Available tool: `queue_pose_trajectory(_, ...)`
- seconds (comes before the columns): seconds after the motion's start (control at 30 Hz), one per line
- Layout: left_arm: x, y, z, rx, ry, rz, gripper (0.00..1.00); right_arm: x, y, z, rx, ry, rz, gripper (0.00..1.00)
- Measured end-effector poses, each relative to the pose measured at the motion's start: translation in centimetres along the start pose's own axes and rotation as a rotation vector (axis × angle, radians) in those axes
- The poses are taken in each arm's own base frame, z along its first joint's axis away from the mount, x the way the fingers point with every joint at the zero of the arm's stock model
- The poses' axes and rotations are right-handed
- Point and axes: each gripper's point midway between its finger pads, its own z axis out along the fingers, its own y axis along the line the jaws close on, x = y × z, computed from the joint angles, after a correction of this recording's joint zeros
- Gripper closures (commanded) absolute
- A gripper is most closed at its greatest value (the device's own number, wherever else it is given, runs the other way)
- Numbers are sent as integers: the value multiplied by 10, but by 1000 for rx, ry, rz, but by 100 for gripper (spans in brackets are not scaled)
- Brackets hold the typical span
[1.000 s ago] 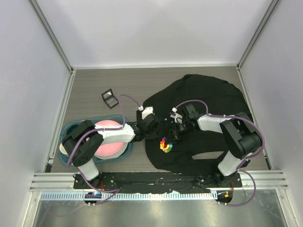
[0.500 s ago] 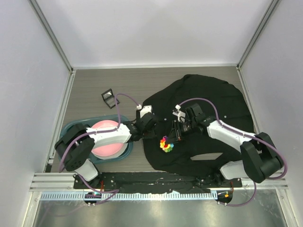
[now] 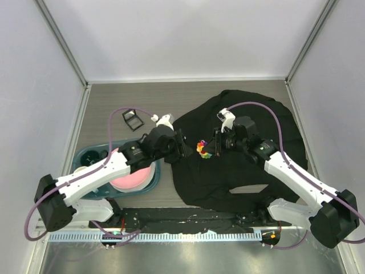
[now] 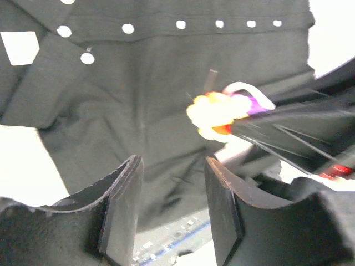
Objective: Remove the brooch from the garment
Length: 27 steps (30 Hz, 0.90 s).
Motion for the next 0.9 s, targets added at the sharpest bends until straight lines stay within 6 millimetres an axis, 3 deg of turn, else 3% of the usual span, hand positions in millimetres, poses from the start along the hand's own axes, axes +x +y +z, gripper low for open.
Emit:
queue_pose_trajectory(0.13, -14, -25, -35, 97, 3, -98, 31, -3, 13, 7, -28, -32, -71, 99)
queue_pose_trajectory(0.23, -22, -28, -56, 135, 11, -212, 30, -5, 26, 14, -75, -74, -133, 99)
queue_pose_trajectory(0.37, -27, -22, -70, 170, 42, -424, 30, 8, 46, 23, -125, -84, -245, 99)
queue_pose_trajectory(0.57, -7, -5, -59, 125, 156, -672, 33, 9, 78, 30, -189, -149, -425, 99)
queue_pose_trajectory(0.9, -3, -4, -45, 129, 226, -807, 39, 20, 65, 39, -144, -190, -572, 99)
